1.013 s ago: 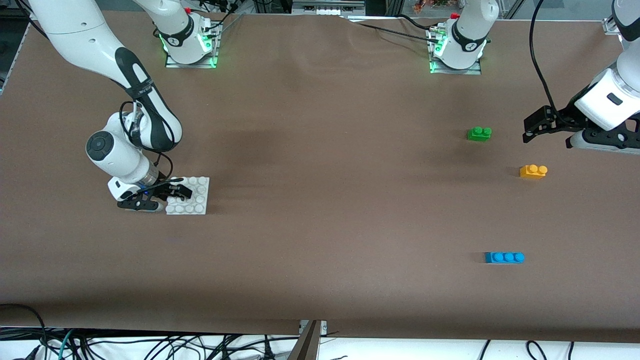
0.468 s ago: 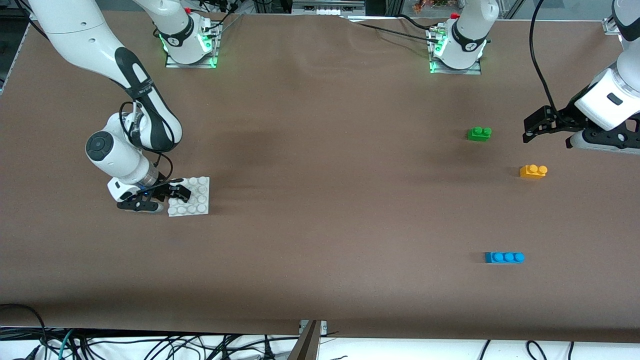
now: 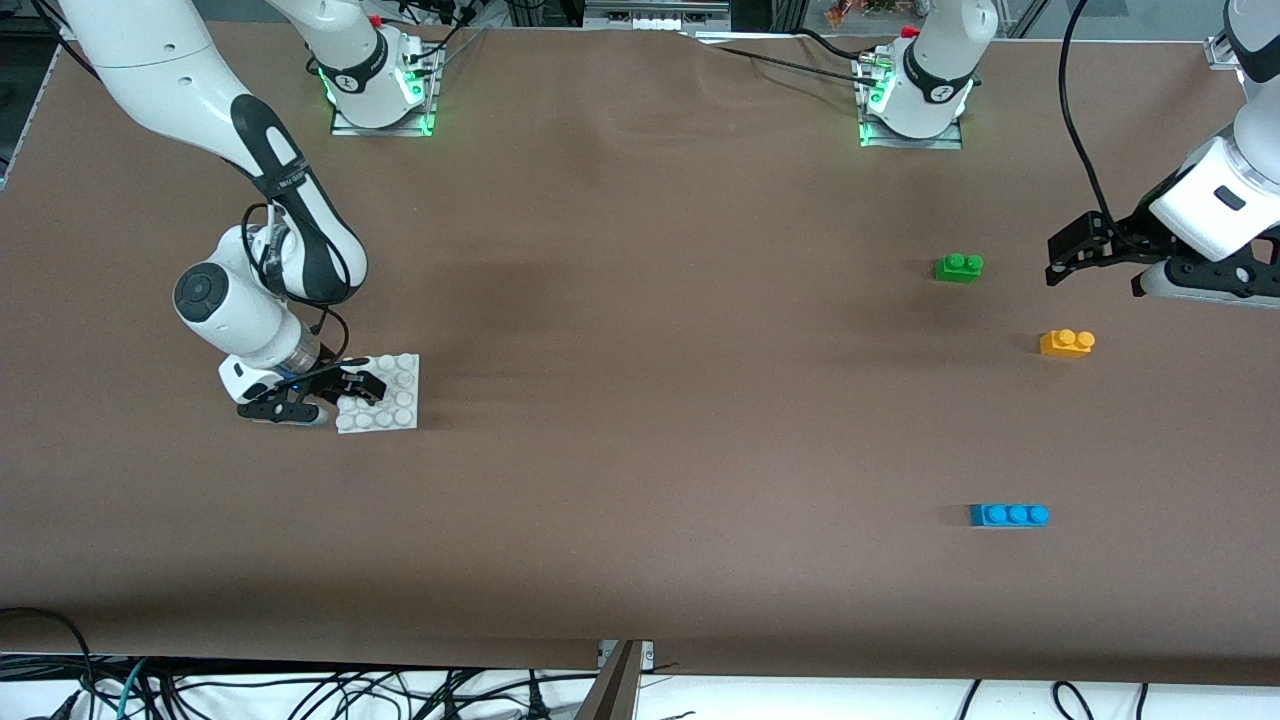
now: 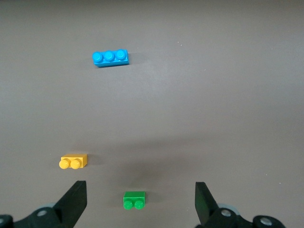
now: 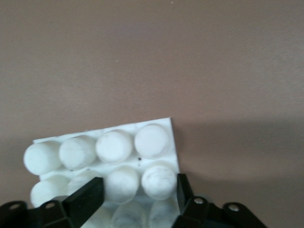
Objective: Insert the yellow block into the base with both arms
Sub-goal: 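Close the right gripper on the white base plate edge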
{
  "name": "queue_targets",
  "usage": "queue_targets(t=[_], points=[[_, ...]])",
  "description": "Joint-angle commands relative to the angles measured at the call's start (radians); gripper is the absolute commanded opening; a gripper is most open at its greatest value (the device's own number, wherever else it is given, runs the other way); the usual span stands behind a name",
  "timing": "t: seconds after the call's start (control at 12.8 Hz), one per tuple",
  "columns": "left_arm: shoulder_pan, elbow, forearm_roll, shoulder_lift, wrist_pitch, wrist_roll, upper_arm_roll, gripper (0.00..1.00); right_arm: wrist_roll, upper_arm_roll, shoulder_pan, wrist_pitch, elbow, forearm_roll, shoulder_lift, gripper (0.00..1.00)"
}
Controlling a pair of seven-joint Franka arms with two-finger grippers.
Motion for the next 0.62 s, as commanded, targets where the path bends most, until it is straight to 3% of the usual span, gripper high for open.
queue_targets(t=[0.0,0.55], points=[[0.002,0.033,-0.022,0.016,-0.019,0.002,0.001,1.0,-0.016,0.02,-0.011,0.008,0.015,0.028,0.022,0.67],[0.002,0.035,-0.022,0.018,-0.019,0.002,0.001,1.0,-0.001,0.043,0.001,0.007,0.015,0.036,0.022,0.66]])
